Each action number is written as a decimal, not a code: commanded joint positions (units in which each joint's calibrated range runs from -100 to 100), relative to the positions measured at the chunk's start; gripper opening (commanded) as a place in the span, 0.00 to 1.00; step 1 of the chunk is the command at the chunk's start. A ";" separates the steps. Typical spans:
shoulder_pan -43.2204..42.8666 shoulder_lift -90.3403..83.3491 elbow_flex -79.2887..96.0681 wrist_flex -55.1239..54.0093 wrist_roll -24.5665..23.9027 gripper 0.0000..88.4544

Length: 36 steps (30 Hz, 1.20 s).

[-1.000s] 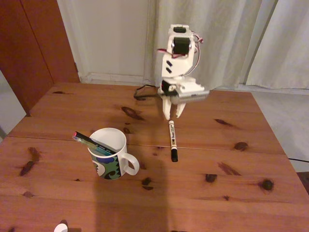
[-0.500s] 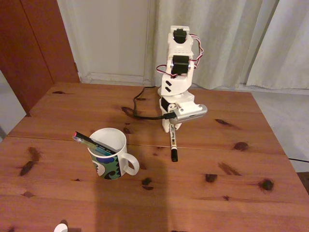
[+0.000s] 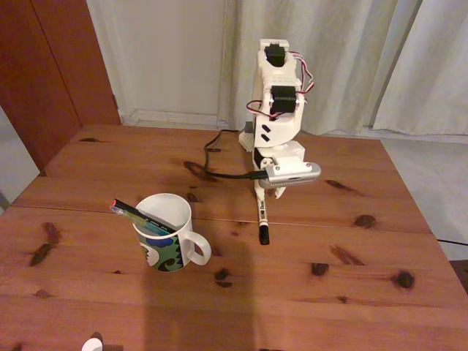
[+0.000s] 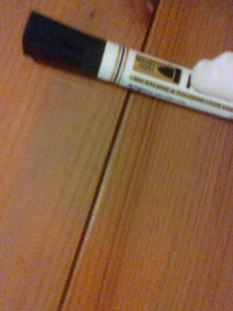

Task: Clean up the desk and place the pens and markers into the cup

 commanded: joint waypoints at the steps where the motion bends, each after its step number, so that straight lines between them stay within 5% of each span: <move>1: 1.24 -0.25 -0.27 -1.08 -0.26 0.15; 36: -0.69 1.49 12.45 -7.27 1.21 0.15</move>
